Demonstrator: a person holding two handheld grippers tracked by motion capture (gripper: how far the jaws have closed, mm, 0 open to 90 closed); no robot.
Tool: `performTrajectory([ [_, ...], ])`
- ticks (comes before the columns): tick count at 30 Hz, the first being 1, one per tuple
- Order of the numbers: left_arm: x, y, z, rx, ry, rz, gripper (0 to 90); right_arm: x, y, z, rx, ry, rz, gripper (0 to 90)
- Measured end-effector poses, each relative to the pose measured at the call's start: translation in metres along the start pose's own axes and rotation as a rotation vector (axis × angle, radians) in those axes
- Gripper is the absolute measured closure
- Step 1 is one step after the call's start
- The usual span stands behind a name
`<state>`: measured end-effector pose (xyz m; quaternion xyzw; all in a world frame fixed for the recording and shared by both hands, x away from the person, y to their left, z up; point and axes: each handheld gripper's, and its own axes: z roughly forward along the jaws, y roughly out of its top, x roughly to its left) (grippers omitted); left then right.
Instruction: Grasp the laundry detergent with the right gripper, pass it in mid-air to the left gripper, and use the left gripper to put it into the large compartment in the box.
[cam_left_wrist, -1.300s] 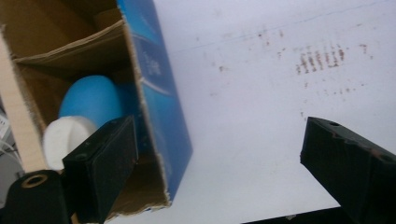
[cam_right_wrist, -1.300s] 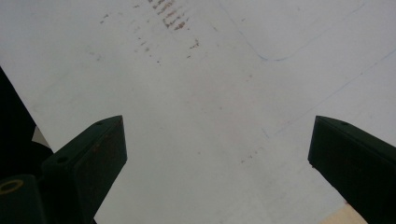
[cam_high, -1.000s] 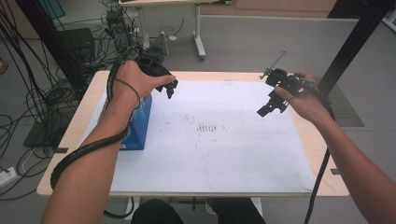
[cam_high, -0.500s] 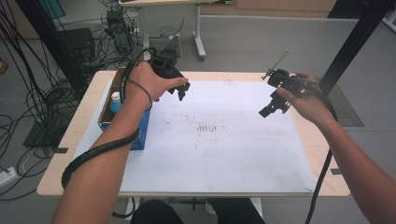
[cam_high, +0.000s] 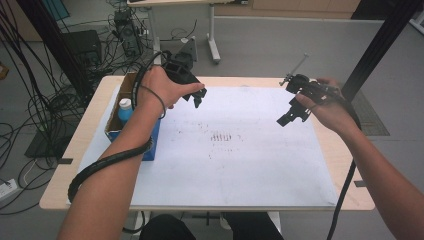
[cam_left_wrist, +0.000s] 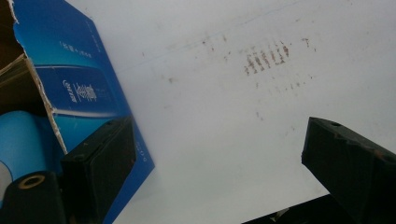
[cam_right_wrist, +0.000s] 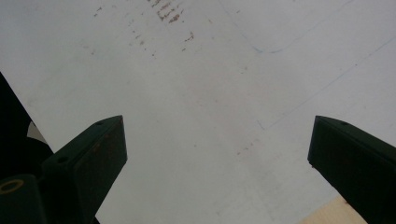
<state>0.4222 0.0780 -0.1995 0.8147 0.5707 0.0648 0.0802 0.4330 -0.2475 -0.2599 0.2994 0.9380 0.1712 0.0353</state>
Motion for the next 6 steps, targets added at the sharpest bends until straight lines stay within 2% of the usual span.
performTrajectory([
  [6, -0.0001, -0.0002, 0.0015, -0.009, -0.013, 0.000, 11.0, 0.0007, 0.0004, 0.0029, -0.008, -0.003, 0.003, 4.6],
])
